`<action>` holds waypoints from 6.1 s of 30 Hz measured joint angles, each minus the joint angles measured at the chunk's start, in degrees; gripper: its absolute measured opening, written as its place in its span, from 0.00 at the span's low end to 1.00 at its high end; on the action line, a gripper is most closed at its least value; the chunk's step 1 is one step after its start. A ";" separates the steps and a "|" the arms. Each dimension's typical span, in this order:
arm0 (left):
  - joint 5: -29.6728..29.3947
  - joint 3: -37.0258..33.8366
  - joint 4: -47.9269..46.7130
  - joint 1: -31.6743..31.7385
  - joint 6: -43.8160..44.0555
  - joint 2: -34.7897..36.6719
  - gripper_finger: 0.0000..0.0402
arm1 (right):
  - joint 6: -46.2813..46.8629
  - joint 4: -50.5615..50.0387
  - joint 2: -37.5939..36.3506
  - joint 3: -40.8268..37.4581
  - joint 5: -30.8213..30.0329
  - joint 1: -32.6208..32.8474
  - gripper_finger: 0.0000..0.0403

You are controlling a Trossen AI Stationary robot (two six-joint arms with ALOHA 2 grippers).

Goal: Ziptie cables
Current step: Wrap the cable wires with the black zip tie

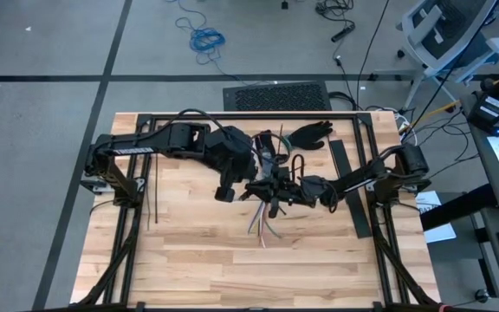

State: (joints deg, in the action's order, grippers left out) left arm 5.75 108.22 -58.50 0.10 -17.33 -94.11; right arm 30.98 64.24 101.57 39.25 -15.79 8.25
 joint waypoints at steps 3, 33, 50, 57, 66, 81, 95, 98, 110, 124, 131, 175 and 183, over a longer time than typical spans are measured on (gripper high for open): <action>-1.69 0.00 0.05 0.00 -2.69 0.00 0.00 | 0.35 0.19 0.79 0.04 0.24 -0.05 0.00; -8.46 0.01 2.20 0.09 -14.82 0.00 0.00 | 4.12 -2.85 3.22 -0.05 0.81 0.02 0.00; -14.65 1.02 28.91 1.41 1.70 22.95 0.21 | 7.08 -4.76 3.65 -0.27 -0.31 -0.14 0.46; -15.97 -0.52 19.39 1.29 8.05 21.40 0.28 | 5.53 -4.71 3.13 0.65 -0.86 -1.33 0.65; -13.28 -5.20 13.93 -0.92 9.54 16.41 0.28 | -7.13 -2.69 -3.54 1.30 -0.81 -6.53 0.74; -6.55 -38.54 33.60 -2.10 21.88 14.82 0.28 | -18.65 -29.17 -34.72 1.65 -0.33 -13.92 0.74; -10.65 -58.50 12.37 3.82 28.39 11.69 0.28 | -16.33 -54.02 -47.78 1.63 -0.35 -12.53 0.74; -10.86 -58.95 12.14 6.16 28.82 11.56 0.28 | -17.08 -54.25 -47.49 1.63 -0.33 -11.89 0.74; -0.43 -58.97 14.20 15.63 29.07 7.78 0.28 | -17.12 -54.77 -46.99 1.63 -0.34 -11.89 0.74; 4.07 -58.88 17.48 16.33 28.57 0.83 0.28 | -16.83 -54.94 -46.99 1.63 -0.35 -11.89 0.74; 12.33 -58.88 15.67 15.23 28.93 0.72 0.28 | -16.70 -54.94 -46.99 1.63 -0.36 -11.89 0.74; -0.38 -50.98 3.49 -7.23 28.28 4.45 0.28 | -17.16 -54.79 -47.03 1.63 -0.61 -12.40 0.74; 3.11 -51.48 4.28 -7.36 25.53 4.72 0.33 | -17.14 -54.57 -47.03 1.63 -0.59 -12.39 0.74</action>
State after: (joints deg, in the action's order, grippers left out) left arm 8.86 56.75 -54.22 -7.27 8.20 -89.38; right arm 13.85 9.67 54.54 40.88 -16.38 -4.14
